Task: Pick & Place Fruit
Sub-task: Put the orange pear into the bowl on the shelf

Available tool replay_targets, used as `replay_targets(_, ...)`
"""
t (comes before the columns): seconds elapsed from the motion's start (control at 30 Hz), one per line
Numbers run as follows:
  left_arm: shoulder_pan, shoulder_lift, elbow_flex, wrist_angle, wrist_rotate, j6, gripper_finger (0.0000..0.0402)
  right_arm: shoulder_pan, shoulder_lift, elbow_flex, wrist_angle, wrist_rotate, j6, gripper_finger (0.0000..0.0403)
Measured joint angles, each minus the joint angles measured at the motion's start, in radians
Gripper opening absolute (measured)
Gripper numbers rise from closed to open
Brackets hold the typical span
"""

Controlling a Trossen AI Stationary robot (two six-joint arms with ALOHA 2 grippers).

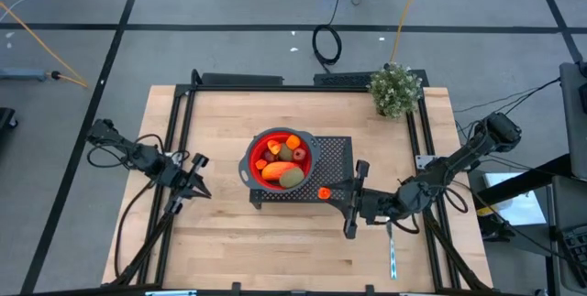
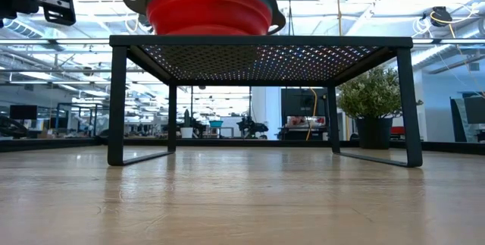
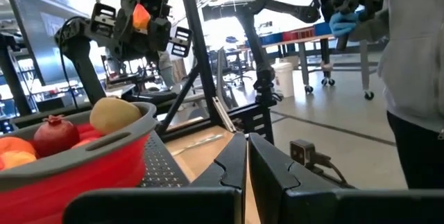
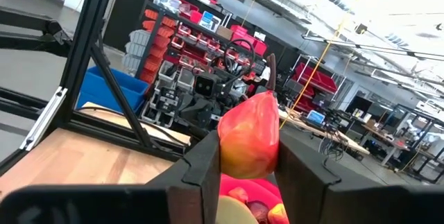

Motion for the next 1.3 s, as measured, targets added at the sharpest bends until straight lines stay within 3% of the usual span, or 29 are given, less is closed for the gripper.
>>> replay_targets(0.17,0.000,0.000,0.000,0.001,-0.005,0.007,0.0019,0.000,0.000,0.000,0.000,0.000,0.027,0.0110)
replay_targets(0.33,0.000,0.000,0.000,0.034,-0.116,0.022,0.0019,0.000,0.000,0.000,0.000,0.002,0.029,0.0107)
replay_targets(0.63,0.000,0.000,0.000,0.105,-0.311,-0.081,0.0019,-0.010,0.000,0.000,0.003,0.004,0.086,0.0110)
replay_targets(0.93,0.000,0.006,0.001,0.182,-0.377,-0.132,0.0019,-0.037,0.000,0.000,0.000,0.000,0.085,0.0111)
replay_targets(1.1,0.000,0.087,0.045,0.181,-0.407,-0.183,0.0019,-0.051,0.000,0.000,0.000,-0.002,0.085,0.0111)
replay_targets(1.3,0.000,0.275,0.161,0.179,-0.437,-0.177,0.0019,-0.054,0.000,0.000,-0.001,-0.003,0.081,0.0111)
